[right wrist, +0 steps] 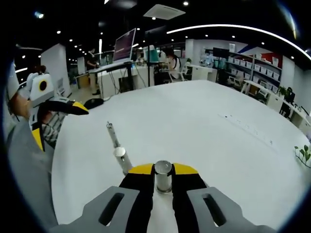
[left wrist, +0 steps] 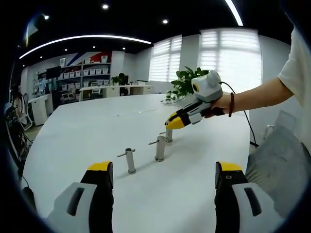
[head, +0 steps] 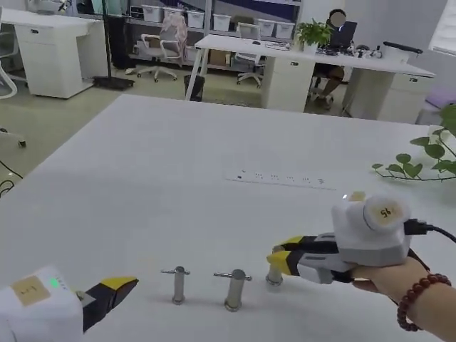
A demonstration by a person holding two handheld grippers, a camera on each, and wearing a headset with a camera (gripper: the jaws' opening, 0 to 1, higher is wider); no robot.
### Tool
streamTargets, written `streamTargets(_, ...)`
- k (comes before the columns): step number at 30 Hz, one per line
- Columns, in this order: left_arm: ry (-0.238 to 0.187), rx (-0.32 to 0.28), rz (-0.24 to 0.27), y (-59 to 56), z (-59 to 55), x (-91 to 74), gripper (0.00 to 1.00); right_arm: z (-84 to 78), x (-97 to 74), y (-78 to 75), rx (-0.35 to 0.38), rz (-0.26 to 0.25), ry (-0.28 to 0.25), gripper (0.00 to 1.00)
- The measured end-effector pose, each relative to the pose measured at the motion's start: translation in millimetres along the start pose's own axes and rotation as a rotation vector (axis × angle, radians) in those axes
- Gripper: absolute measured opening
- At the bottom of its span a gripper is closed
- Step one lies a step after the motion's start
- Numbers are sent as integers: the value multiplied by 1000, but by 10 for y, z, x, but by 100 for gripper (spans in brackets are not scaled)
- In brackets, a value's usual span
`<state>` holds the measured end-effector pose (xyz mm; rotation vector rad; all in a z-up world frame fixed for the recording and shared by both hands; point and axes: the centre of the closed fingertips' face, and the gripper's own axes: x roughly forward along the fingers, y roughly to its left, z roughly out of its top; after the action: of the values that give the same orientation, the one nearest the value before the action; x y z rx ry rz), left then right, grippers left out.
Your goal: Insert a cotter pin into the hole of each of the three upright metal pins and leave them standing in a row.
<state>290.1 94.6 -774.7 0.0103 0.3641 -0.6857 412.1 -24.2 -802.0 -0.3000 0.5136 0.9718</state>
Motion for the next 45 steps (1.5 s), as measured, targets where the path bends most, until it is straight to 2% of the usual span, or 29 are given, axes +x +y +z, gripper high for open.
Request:
streamTargets(10, -10, 13, 0, -26, 39, -16, 86, -90, -179, 255, 5, 31, -18, 14)
streamTargets(16, -8, 21, 0, -43, 41, -19, 86, -120, -220, 388, -3, 48, -18, 13)
streamTargets(30, -4, 31, 7, -36, 39, -21, 85, -153, -215, 692, -20, 49, -20, 13)
streamTargets(45, -4, 35, -3, -69, 41, -31, 85, -192, -158, 878, -14, 48, -22, 13)
